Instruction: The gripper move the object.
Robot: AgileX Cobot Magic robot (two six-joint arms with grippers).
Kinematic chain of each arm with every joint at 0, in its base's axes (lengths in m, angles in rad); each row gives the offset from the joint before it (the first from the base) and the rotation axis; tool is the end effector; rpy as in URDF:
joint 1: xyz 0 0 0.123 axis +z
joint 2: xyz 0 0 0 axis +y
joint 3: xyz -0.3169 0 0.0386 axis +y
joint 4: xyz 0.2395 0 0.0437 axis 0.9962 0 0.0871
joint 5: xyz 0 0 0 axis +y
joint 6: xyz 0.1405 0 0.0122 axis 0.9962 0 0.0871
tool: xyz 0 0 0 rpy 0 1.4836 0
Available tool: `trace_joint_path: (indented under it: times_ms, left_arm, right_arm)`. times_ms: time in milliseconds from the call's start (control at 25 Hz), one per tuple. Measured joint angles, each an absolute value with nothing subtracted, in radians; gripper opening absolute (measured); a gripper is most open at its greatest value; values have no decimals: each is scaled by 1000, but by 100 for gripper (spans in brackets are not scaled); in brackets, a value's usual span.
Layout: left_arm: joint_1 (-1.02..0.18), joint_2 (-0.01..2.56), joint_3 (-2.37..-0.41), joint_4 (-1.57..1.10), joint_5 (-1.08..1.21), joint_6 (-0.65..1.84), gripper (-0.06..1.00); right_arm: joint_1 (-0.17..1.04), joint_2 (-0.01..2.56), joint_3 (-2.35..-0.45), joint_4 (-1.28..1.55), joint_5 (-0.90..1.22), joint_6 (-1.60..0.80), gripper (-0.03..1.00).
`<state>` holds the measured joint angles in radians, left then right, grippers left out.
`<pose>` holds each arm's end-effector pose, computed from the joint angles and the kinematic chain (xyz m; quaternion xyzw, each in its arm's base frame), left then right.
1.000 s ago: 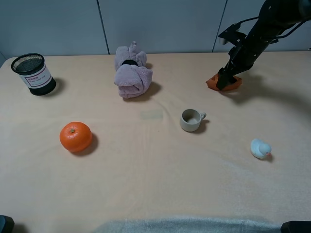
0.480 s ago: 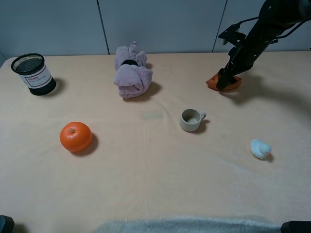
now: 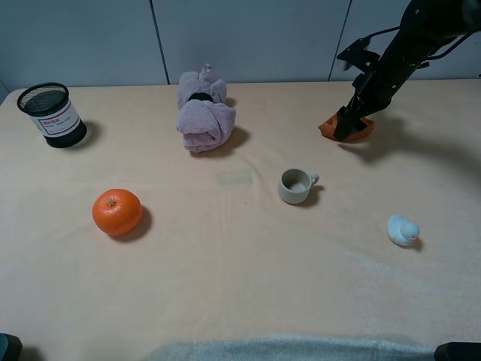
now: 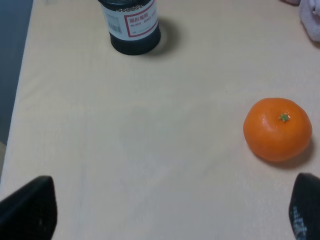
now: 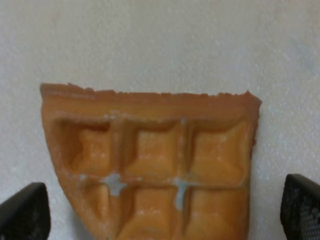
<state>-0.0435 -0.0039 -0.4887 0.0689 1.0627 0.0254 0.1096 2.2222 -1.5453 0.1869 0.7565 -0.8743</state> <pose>-0.0016 0.0086 0.2468 0.0282 0.8547 0.0297 0.5175 0.4644 0.0692 0.0996 -0.4142 0.9005 0.0245 0.1301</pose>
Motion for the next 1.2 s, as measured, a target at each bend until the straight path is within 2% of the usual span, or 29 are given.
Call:
trace_joint_path:
  times_ms: [520, 600, 680, 1200]
  left_arm:
    - [-43, -4, -489, 69, 1063, 25, 92]
    - [-43, -4, -489, 69, 1063, 25, 92]
    - [-43, -4, -489, 69, 1063, 25, 92]
    - [-43, -4, -489, 69, 1063, 25, 92]
  right_arm:
    - [110, 2252, -1547, 194, 752, -873, 69]
    - [110, 2253, -1547, 196, 746, -873, 64]
    - [110, 2253, -1547, 199, 738, -873, 51]
    - [110, 2253, -1547, 199, 735, -873, 49]
